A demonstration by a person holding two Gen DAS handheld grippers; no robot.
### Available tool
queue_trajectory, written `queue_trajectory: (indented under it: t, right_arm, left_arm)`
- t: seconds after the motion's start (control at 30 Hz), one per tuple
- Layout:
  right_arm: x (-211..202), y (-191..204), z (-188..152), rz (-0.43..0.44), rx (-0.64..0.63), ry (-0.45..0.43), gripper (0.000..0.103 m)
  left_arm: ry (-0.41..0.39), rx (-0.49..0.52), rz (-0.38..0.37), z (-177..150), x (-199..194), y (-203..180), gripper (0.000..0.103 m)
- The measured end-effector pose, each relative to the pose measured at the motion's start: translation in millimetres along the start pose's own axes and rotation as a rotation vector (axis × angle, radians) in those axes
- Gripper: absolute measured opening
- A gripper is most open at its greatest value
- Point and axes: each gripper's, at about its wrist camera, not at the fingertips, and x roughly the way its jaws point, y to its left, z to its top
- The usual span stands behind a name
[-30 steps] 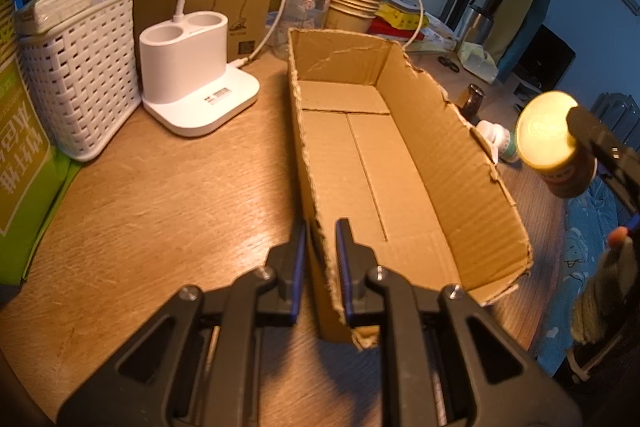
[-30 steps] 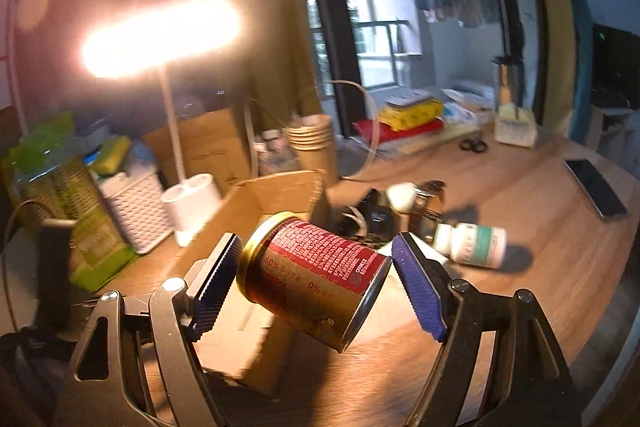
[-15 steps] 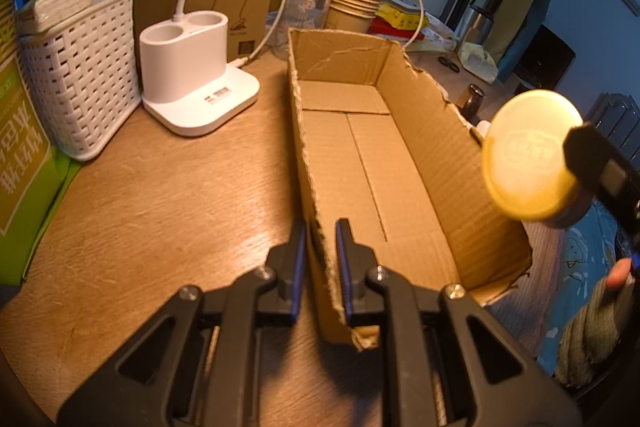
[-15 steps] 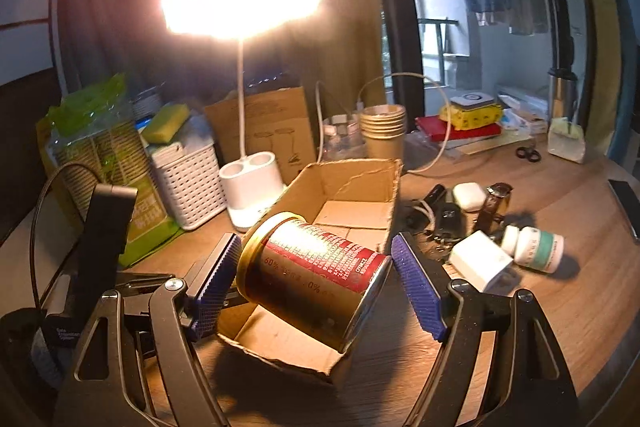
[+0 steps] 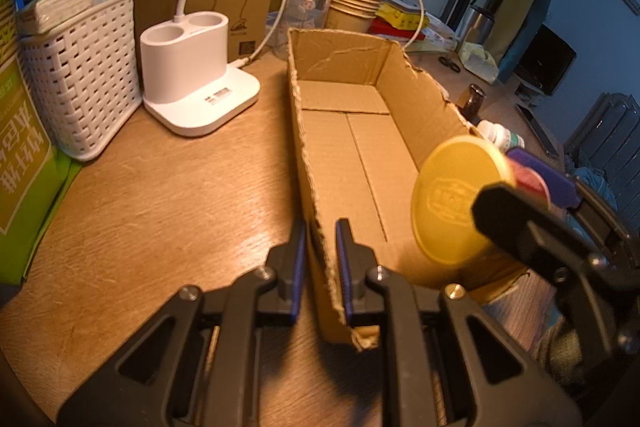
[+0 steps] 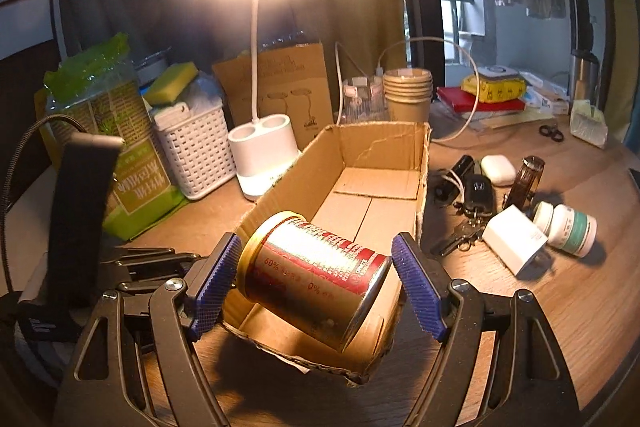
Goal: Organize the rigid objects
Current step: 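Carry the tin can with the right tool into the box and release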
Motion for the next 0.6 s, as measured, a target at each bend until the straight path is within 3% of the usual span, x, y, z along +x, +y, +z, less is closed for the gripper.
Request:
queue_trajectory:
  t: [0.6]
  right_arm:
    - [5.8,-3.6,-0.9,0.028,-0.012,0.086,0.081]
  left_arm:
    - [0.001,0.003,0.005,0.7,1.5,0.5,0.016]
